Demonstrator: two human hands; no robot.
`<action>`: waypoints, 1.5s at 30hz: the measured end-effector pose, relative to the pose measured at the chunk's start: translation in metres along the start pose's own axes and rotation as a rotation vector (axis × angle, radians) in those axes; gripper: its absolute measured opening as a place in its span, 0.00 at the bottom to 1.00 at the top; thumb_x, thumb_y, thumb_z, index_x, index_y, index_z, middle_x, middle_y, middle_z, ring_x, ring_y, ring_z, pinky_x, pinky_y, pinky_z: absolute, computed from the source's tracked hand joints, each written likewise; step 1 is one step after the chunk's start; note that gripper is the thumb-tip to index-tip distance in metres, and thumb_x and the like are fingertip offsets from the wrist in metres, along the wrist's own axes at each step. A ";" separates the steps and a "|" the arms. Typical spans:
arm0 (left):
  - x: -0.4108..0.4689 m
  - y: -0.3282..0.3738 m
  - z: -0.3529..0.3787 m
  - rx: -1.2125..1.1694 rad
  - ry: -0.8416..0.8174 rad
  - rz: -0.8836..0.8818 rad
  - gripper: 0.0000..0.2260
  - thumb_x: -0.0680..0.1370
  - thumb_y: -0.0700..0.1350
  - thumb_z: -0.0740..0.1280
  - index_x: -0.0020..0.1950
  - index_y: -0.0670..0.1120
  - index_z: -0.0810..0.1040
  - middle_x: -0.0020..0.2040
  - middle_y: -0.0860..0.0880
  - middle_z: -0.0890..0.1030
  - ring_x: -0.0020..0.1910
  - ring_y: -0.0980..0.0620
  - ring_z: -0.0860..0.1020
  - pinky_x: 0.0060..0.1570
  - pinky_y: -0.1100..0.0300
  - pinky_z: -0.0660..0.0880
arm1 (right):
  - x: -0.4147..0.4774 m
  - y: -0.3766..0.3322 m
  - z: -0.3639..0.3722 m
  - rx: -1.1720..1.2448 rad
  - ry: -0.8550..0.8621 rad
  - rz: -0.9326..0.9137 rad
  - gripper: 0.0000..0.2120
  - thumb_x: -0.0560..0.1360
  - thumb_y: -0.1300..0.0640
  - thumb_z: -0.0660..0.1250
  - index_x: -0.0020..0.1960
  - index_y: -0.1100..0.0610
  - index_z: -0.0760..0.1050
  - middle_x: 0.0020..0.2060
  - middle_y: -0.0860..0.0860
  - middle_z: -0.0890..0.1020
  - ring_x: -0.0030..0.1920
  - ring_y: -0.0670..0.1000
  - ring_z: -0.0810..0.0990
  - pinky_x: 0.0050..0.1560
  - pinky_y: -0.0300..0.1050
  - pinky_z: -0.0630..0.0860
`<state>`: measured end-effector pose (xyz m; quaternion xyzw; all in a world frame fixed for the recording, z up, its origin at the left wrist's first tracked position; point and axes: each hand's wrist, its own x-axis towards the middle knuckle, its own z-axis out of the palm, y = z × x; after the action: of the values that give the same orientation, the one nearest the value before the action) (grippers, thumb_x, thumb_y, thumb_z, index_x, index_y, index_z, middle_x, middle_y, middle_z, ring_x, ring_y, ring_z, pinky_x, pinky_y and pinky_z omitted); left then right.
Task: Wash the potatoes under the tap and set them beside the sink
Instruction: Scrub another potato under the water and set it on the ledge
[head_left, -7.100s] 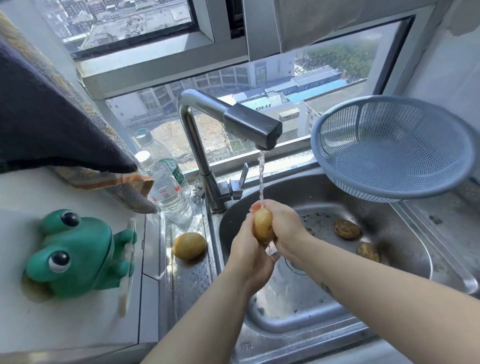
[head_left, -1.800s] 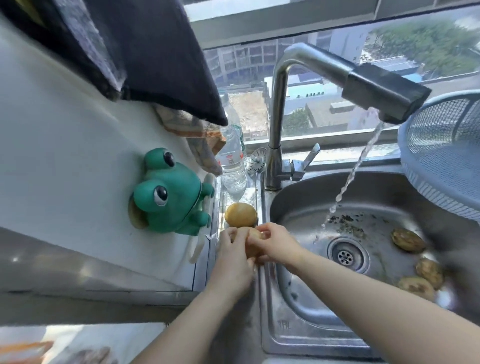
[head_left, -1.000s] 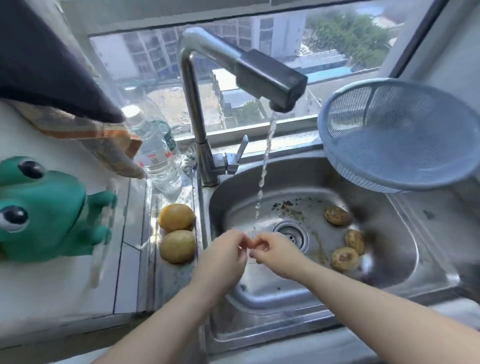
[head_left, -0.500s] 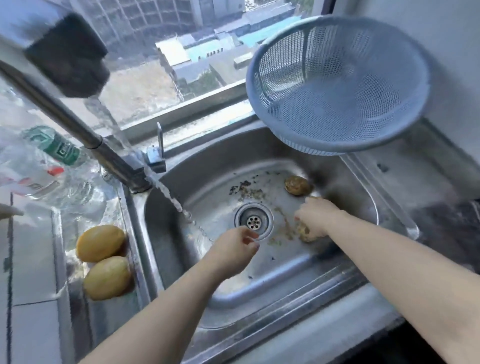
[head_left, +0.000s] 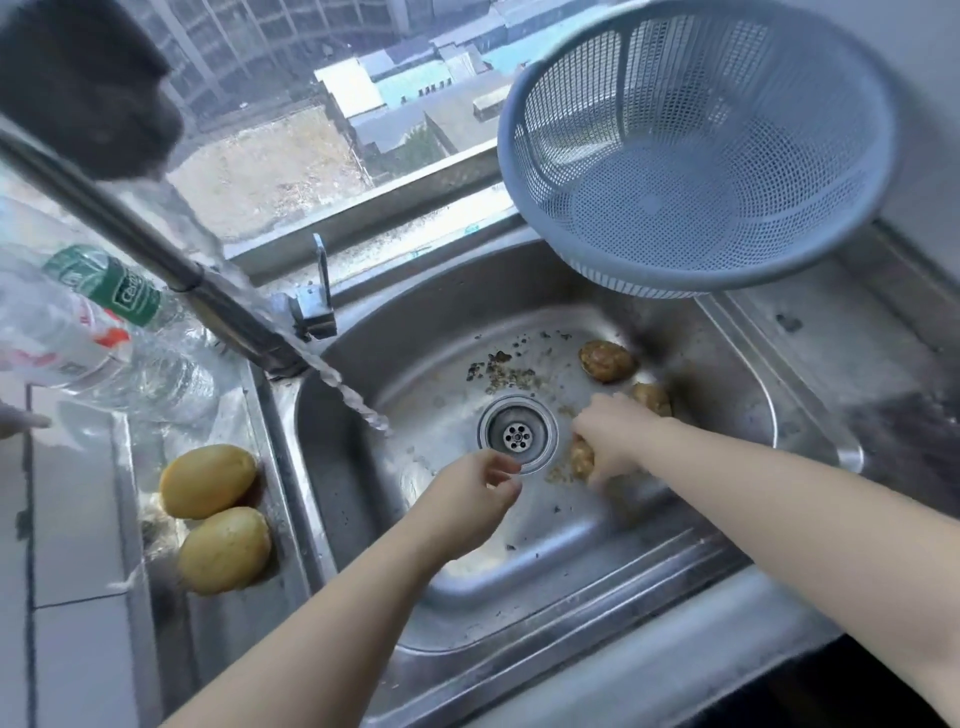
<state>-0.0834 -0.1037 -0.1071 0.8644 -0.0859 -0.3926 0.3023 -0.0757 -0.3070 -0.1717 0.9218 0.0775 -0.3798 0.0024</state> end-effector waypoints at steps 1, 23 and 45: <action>-0.004 -0.002 -0.002 -0.002 -0.002 -0.007 0.13 0.80 0.47 0.62 0.63 0.49 0.75 0.58 0.52 0.79 0.52 0.54 0.77 0.48 0.63 0.73 | -0.005 -0.006 -0.008 0.190 0.039 0.013 0.20 0.62 0.44 0.75 0.48 0.53 0.77 0.45 0.52 0.80 0.44 0.52 0.79 0.44 0.45 0.78; -0.093 -0.013 -0.079 -1.053 0.236 0.070 0.17 0.80 0.40 0.62 0.68 0.46 0.65 0.55 0.41 0.78 0.45 0.46 0.81 0.38 0.59 0.78 | -0.094 -0.165 -0.110 1.455 0.200 -0.171 0.16 0.82 0.49 0.51 0.57 0.51 0.76 0.46 0.51 0.79 0.44 0.49 0.77 0.43 0.44 0.75; -0.070 -0.006 -0.084 -1.027 0.201 -0.161 0.18 0.84 0.48 0.51 0.46 0.40 0.76 0.26 0.41 0.77 0.23 0.49 0.70 0.23 0.62 0.73 | -0.076 -0.174 -0.092 2.166 -0.026 -0.094 0.16 0.83 0.53 0.51 0.59 0.61 0.72 0.35 0.58 0.78 0.27 0.51 0.67 0.29 0.42 0.69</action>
<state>-0.0701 -0.0337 -0.0238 0.6422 0.2134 -0.3214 0.6624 -0.0896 -0.1398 -0.0430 0.4263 -0.2637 -0.2560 -0.8266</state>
